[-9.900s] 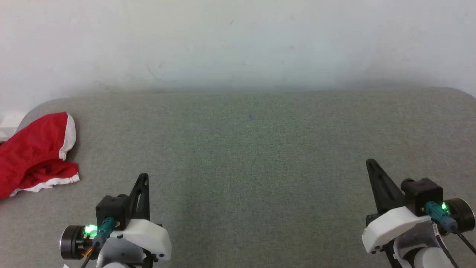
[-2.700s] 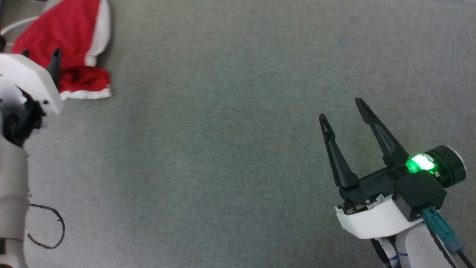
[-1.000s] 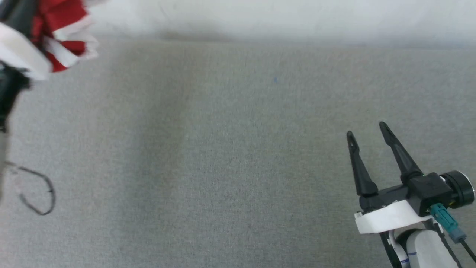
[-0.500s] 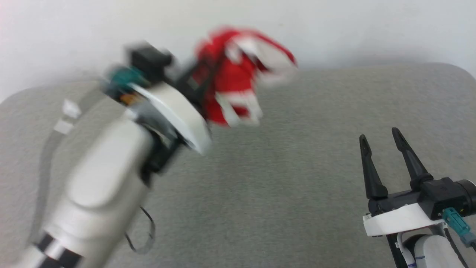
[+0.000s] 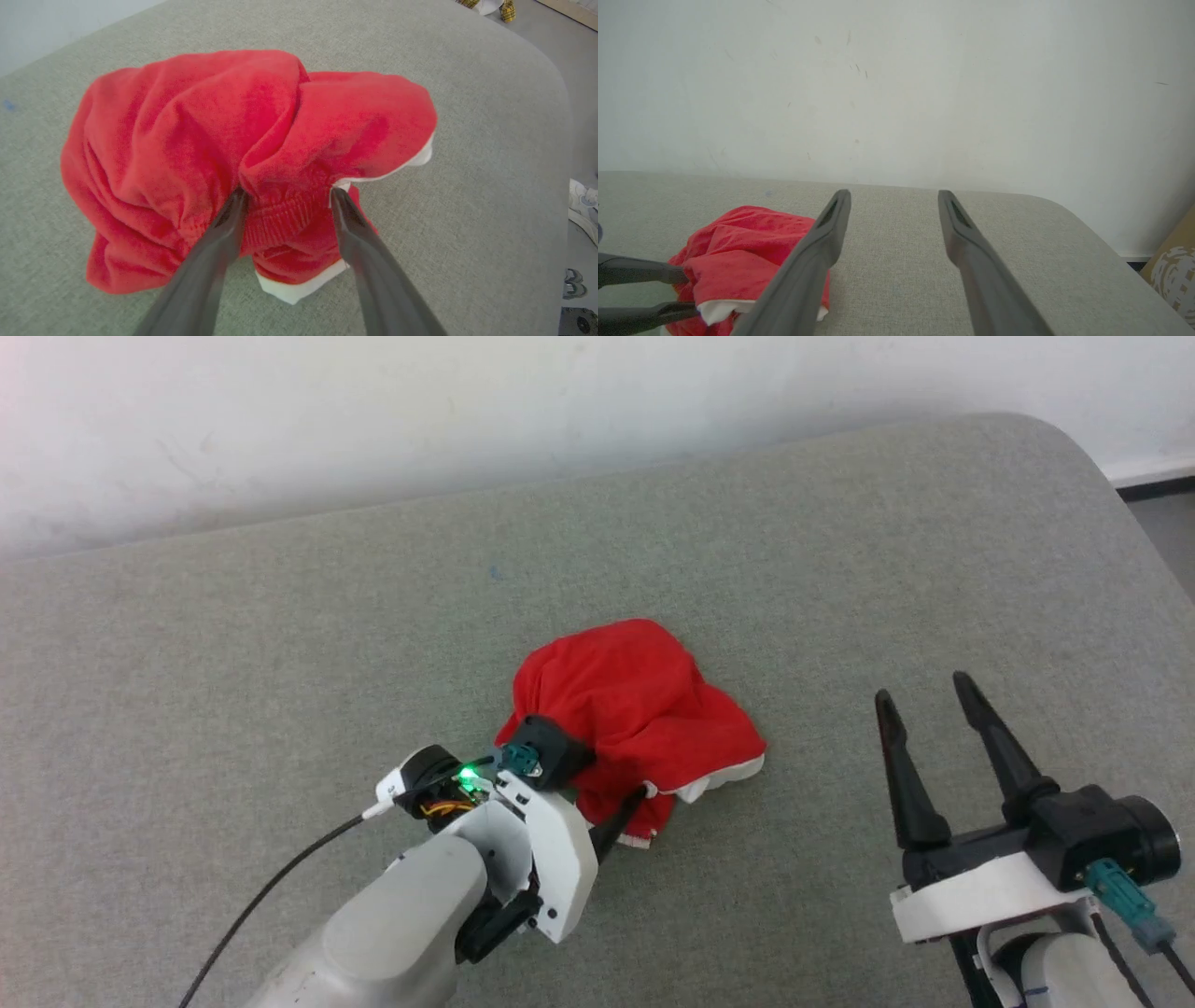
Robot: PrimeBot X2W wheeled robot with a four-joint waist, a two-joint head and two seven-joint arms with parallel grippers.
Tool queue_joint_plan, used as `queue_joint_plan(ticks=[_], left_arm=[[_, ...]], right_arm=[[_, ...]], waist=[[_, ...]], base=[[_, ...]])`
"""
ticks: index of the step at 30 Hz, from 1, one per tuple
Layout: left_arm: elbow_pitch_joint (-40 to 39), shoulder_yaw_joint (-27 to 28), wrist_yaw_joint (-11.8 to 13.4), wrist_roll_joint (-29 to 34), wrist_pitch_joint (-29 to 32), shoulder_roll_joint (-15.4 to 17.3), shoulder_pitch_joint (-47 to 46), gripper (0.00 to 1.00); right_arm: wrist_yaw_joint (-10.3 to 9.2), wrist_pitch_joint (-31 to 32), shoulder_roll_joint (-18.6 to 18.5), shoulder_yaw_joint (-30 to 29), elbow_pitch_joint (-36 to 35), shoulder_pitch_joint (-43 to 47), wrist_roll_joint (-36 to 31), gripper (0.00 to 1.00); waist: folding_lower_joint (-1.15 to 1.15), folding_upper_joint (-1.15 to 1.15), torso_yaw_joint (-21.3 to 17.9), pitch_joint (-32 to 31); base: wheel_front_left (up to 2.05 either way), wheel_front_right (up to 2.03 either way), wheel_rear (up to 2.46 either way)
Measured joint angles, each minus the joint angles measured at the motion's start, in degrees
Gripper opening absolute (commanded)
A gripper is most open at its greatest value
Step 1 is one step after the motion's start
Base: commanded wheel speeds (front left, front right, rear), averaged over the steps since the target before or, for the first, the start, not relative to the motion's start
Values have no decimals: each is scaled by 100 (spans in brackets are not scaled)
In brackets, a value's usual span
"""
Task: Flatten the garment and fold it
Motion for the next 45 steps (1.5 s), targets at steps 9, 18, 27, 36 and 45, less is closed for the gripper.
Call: queue_joint_plan(ticks=[9, 18, 27, 36, 45], left_arm=[[-73, 380, 231, -142, -917, -51, 99, 100], [-1040, 1262, 1055, -415, -1716, 481, 925, 100], [-2424, 2349, 1940, 144, -1855, 544, 2653, 100], [-3122, 3147, 1934, 1076, -1855, 20, 3866, 100], [-3158, 3705, 1605, 1522, -1855, -444, 4093, 100]], right_arm=[[0, 164, 3, -132, 242, 169, -2, 100], [0, 268, 4, -271, 212, 520, -62, 100], [0, 158, 4, -40, 126, 817, 52, 100], [0, 41, 4, 208, 144, 978, 145, 100], [0, 1, 3, 293, 213, 1014, 168, 100]], waist=[[0, 0, 194, -180], [-2, 0, 708, -772], [-2, 0, 1144, -1292], [-2, 0, 1253, -1500], [-1, 0, 1290, -1483]], base=[[0, 0, 0], [0, 0, 0], [0, 0, 0], [0, 0, 0], [0, 0, 0]])
